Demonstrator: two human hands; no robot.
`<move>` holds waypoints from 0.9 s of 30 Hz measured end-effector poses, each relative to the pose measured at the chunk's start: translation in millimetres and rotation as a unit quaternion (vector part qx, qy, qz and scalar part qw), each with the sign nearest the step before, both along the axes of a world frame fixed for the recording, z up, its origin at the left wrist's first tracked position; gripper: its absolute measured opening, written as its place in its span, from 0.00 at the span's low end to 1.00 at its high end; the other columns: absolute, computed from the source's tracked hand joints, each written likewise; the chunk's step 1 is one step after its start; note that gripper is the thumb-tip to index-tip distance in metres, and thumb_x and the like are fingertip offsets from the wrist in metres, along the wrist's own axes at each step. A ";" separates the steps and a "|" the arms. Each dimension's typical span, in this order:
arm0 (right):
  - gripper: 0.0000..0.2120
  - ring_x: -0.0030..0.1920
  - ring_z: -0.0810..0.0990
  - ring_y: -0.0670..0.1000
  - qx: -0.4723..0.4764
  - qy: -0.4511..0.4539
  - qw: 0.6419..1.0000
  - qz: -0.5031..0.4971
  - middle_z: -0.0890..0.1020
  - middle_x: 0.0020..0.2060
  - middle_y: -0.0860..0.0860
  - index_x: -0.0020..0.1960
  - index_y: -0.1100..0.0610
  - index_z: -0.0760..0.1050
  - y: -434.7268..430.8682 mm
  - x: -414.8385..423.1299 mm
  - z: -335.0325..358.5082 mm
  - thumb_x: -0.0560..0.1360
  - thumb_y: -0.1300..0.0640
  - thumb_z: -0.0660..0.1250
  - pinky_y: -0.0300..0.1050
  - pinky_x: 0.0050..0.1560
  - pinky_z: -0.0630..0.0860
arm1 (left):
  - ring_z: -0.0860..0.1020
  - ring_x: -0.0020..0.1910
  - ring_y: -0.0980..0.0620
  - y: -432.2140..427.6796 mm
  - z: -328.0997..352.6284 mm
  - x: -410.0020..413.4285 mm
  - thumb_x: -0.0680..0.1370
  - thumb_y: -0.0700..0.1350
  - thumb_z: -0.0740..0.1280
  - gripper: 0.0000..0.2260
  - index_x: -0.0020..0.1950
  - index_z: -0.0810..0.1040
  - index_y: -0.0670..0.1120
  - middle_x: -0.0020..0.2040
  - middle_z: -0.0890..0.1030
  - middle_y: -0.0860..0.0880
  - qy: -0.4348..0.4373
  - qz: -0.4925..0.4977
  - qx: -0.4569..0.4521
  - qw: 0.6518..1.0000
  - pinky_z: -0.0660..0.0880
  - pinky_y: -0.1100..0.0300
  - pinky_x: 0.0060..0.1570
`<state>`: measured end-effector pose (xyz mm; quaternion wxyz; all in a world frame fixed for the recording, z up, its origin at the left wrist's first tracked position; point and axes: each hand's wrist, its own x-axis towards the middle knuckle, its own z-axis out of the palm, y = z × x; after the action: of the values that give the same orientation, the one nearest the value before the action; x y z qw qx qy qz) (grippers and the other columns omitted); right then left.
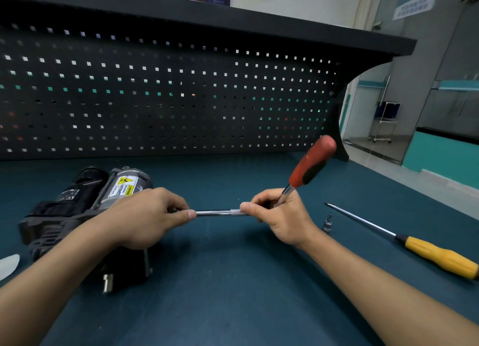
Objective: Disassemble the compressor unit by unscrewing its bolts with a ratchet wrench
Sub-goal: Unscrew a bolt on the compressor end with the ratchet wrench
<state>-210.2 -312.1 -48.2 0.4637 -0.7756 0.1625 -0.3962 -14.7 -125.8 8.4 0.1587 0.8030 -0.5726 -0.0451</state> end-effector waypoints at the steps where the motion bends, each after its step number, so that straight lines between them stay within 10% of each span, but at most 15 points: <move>1: 0.10 0.28 0.73 0.48 0.001 0.011 1.000 -0.006 0.78 0.25 0.50 0.34 0.54 0.83 0.0 -0.7 0.3 0.71 0.54 0.79 0.43 0.31 0.69 | 0.74 0.33 0.57 0.2 0.2 0.4 0.78 0.64 0.62 0.13 0.39 0.78 0.61 0.28 0.75 0.59 0.007 -0.002 -0.001 1.000 0.73 0.55 0.40; 9: 0.20 0.20 0.67 0.47 0.230 0.086 0.967 -0.066 0.82 0.30 0.53 0.37 0.58 0.79 8.5 0.4 17.8 0.72 0.41 0.74 0.34 0.20 0.60 | 0.73 0.31 0.59 0.0 -0.6 1.5 0.77 0.63 0.64 0.11 0.41 0.81 0.62 0.26 0.75 0.62 0.025 -0.010 -0.012 1.000 0.71 0.58 0.37; 27: 0.16 0.15 0.62 0.42 0.524 0.171 0.821 0.149 0.86 0.44 0.59 0.39 0.63 0.81 -3.5 -10.3 28.0 0.69 0.48 0.71 0.31 0.13 0.56 | 0.72 0.29 0.61 0.4 -1.3 3.8 0.77 0.63 0.65 0.10 0.40 0.81 0.63 0.25 0.74 0.63 0.039 -0.013 -0.021 0.999 0.69 0.60 0.35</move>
<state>-220.4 -315.6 -20.2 0.8185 -0.4857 0.3045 -0.0380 -10.9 -125.4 7.1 0.1967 0.7897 -0.5773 -0.0663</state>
